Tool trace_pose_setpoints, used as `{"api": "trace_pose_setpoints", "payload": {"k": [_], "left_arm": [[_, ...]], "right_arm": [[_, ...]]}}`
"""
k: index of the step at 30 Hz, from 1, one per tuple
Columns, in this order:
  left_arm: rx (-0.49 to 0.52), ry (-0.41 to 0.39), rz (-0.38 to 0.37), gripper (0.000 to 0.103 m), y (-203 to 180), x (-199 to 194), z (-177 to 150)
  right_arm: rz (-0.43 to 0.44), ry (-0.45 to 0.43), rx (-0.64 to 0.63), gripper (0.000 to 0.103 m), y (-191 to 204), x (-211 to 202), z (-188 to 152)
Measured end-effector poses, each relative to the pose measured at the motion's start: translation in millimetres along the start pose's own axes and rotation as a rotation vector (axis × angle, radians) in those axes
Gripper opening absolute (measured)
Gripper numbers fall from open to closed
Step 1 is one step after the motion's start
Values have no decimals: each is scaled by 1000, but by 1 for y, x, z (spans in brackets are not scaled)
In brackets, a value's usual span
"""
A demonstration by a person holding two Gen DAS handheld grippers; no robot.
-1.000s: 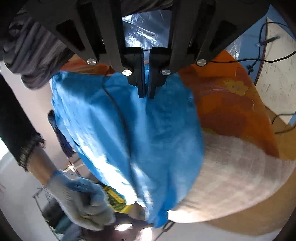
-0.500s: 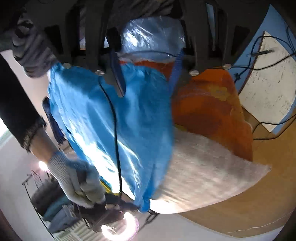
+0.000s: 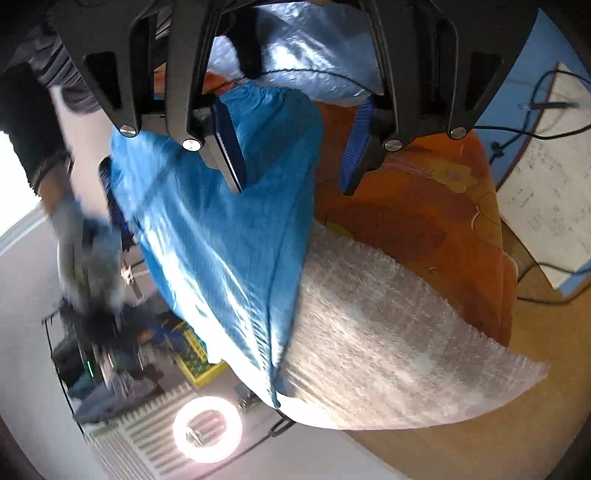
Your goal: Fold large clothes
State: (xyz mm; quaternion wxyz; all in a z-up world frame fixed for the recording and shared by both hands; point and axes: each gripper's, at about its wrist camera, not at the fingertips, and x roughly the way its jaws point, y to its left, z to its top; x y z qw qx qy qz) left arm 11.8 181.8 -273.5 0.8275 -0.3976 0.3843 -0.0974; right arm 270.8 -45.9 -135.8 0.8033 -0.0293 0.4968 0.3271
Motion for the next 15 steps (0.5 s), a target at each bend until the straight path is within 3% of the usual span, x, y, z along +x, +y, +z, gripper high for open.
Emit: {"api": "trace_pose_setpoints", "payload": {"k": [4, 7, 15], "left_arm": [[-46, -16, -54, 53, 5, 1, 4], [-28, -5, -61, 53, -1, 4, 5], [32, -11, -12, 53, -17, -1, 10]], "right_arm": [[-104, 46, -29, 31, -24, -1, -33], [-101, 83, 12, 29, -39, 20, -47], [-169, 59, -47, 29, -32, 34, -43]]}}
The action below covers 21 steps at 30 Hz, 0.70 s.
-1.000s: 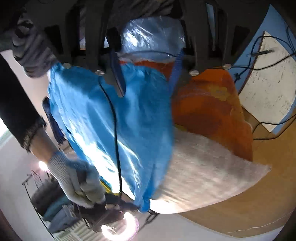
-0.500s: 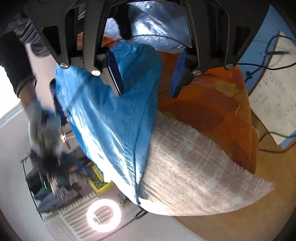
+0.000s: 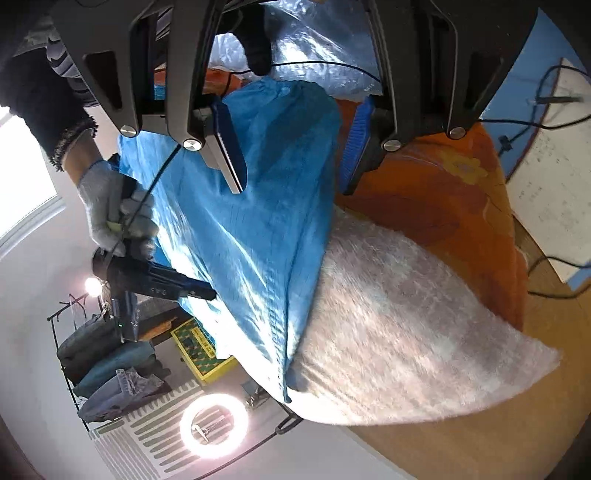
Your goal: Fold large clothes
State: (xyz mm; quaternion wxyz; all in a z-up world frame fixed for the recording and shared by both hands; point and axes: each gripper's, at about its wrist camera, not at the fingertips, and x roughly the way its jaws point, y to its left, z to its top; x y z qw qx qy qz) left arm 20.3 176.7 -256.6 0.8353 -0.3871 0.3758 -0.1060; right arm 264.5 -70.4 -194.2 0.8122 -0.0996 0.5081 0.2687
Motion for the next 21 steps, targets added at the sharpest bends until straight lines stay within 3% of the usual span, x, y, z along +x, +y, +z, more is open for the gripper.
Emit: {"api": "trace_pose_setpoints", "payload": {"k": [9, 14, 18, 20, 21], "left_arm": [[-84, -32, -95, 53, 30, 2, 8], [-117, 1, -209, 53, 34, 20, 8], [-102, 41, -246, 53, 30, 26, 4], [-89, 50, -233, 47, 28, 23, 1], [-80, 50, -198, 30, 26, 22, 0]], "right_arm": [[242, 13, -63, 29, 41, -50, -30], [224, 73, -87, 29, 50, -35, -44], [213, 102, -60, 29, 43, -22, -45], [205, 107, -53, 29, 41, -18, -45], [204, 109, -50, 29, 41, -17, -46]]}}
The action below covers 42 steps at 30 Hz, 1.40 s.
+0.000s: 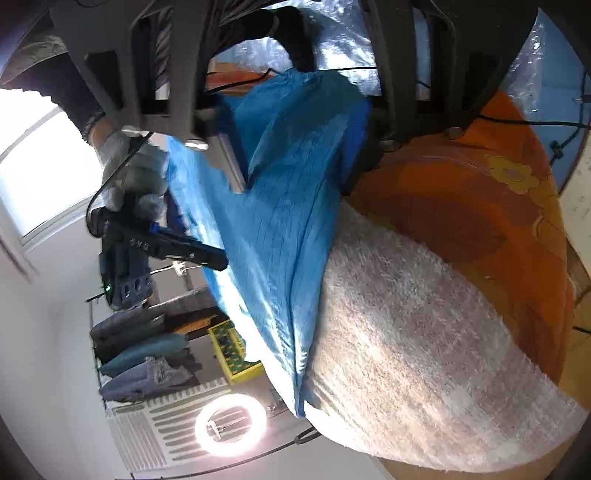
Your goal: Fold large clothes
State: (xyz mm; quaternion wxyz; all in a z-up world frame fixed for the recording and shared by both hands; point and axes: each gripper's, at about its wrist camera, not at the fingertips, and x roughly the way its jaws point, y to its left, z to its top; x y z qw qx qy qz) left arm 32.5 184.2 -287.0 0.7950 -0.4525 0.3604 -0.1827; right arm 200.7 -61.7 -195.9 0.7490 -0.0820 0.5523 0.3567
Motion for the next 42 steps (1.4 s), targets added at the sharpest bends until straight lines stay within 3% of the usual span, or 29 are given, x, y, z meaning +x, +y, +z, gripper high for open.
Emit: {"api": "trace_pose_setpoints", "payload": {"k": [1, 7, 13, 18, 22, 25, 30, 34, 42], "left_arm": [[4, 0, 15, 18, -2, -1, 0], [67, -14, 57, 6, -29, -21, -1], [195, -14, 90, 2, -79, -32, 10], [342, 71, 128, 2, -122, -24, 27], [497, 160, 182, 2, -164, -10, 39], [579, 230, 205, 2, -189, 3, 40], [629, 321, 213, 2, -207, 25, 38], [652, 369, 210, 1, -219, 38, 30], [662, 375, 201, 1, -228, 48, 8]], "right_arm": [[1, 5, 7, 29, -1, 3, 0], [-10, 8, 0, 29, 4, 10, 3], [8, 6, 14, 29, 3, 13, 6], [60, 11, 79, 29, -9, 11, 9], [148, -49, 160, 36, -24, -14, 19], [200, -147, 197, 52, -34, -44, 31], [288, -195, 261, 56, -42, -55, 44], [281, -168, 224, 56, -34, -45, 53], [216, -130, 180, 55, -7, -11, 83]]}}
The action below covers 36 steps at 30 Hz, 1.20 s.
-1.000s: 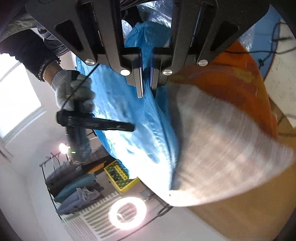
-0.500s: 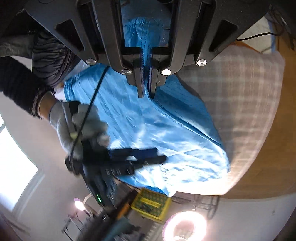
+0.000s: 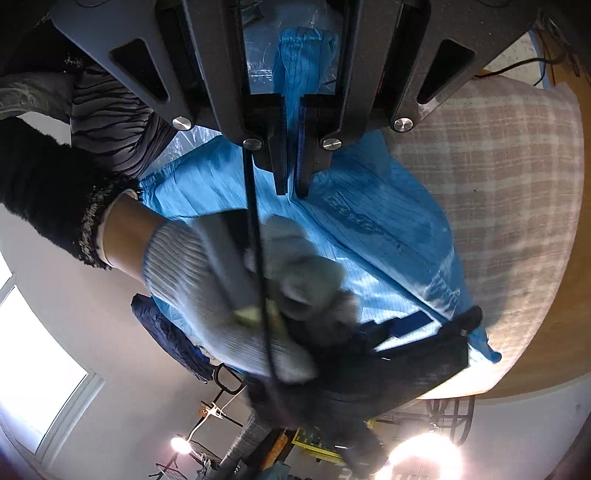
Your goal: Fold large clothes
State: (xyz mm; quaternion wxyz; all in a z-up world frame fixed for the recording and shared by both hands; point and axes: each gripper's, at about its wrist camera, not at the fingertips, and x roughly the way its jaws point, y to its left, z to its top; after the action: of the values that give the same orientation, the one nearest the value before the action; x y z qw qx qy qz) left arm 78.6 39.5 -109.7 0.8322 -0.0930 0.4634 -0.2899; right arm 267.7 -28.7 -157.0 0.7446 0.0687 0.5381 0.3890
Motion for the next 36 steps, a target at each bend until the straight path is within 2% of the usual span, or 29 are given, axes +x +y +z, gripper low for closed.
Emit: {"api": "trace_pose_setpoints", "payload": {"k": [5, 6, 7, 9, 10, 11, 12, 16, 21, 27, 31, 36], "left_arm": [[10, 1, 5, 1, -4, 0, -6], [10, 1, 4, 1, -5, 1, -6], [11, 1, 6, 1, -5, 1, -6], [12, 3, 9, 1, -6, 3, -7], [13, 5, 9, 1, -6, 4, -8], [15, 7, 9, 1, -7, 5, -7], [20, 9, 9, 1, -9, 6, -8], [57, 13, 17, 1, -21, 7, -9], [86, 15, 21, 1, -33, 11, -3], [155, 15, 26, 1, -66, 17, -1], [217, 29, 29, 1, -88, 25, -4], [263, 69, 29, 1, -111, 42, -10]], "right_arm": [[-105, -4, -30, 55, 3, 20, 11], [-115, -3, -33, 51, 4, 23, 13], [-133, 0, -35, 46, 5, 29, 16], [-156, 20, -35, 15, 5, 36, 17], [-168, 23, -29, 11, 5, 39, 16], [-173, 21, -24, 2, 3, 42, 15], [-174, 18, -22, 0, 2, 42, 14], [-151, -35, -16, 0, -1, 28, 13], [-126, -129, 34, 0, -19, -10, 8], [-69, -273, 187, 0, -60, -73, -17], [-73, -352, 272, 0, -84, -111, -42], [-60, -390, 392, 0, -122, -139, -70]]}}
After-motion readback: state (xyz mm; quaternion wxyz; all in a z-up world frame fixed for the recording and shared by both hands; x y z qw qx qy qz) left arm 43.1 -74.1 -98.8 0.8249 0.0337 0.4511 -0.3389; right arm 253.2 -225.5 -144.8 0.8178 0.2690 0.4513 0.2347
